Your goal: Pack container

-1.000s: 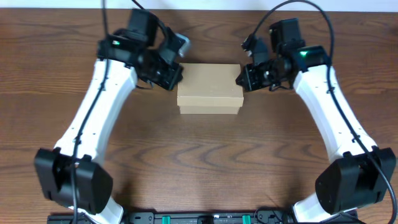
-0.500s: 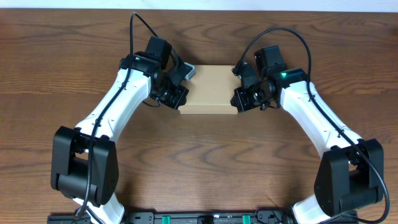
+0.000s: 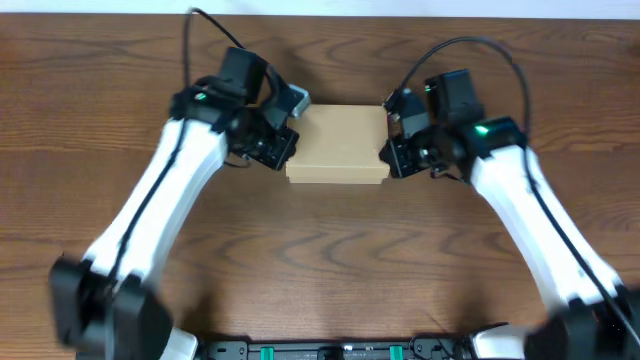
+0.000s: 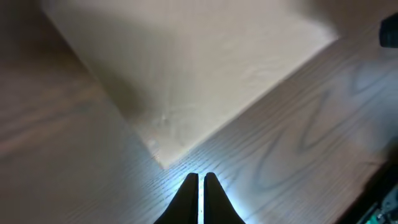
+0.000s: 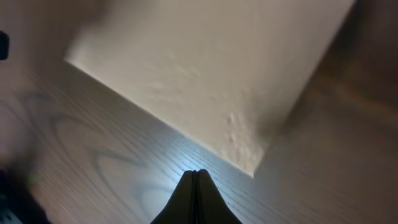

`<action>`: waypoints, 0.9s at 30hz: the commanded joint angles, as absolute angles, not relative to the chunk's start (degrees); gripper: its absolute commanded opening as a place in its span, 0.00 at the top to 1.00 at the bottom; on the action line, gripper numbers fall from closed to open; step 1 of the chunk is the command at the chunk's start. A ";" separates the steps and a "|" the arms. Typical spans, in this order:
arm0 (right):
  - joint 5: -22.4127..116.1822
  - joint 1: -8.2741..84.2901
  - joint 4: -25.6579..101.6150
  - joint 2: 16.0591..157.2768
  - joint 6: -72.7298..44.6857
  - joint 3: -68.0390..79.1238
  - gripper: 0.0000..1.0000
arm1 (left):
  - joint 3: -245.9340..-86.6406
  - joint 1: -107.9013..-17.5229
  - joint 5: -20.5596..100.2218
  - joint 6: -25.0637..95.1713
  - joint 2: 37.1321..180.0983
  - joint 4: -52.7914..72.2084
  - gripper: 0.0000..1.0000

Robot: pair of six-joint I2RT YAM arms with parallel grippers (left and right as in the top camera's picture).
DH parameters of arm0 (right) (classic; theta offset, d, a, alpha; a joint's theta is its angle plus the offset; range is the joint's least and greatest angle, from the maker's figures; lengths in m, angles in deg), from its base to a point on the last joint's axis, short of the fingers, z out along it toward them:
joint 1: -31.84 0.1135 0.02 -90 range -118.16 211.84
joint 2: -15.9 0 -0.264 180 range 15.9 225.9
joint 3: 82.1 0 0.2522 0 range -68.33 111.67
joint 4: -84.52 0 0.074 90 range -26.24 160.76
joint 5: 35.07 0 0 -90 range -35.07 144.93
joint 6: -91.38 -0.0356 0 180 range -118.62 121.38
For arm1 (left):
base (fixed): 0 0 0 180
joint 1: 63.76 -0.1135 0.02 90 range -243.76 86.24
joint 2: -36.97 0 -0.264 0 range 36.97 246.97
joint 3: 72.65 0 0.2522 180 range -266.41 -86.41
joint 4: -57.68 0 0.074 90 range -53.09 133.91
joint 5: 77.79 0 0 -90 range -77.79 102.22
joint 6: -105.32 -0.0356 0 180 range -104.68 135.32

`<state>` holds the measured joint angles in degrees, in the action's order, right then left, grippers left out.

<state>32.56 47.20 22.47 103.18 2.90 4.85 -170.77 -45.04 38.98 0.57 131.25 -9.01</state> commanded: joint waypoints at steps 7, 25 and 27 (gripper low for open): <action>37.63 47.81 16.31 84.60 4.08 4.35 0.99 | -170.64 -44.95 38.54 1.43 113.22 -20.01 0.94; 37.58 47.79 14.34 73.24 -10.92 -9.97 0.01 | -150.20 -44.98 38.59 1.16 94.42 -15.61 0.05; 37.61 47.79 14.34 73.24 -10.92 -9.97 0.01 | -150.20 -44.98 38.59 1.16 94.62 -15.63 0.05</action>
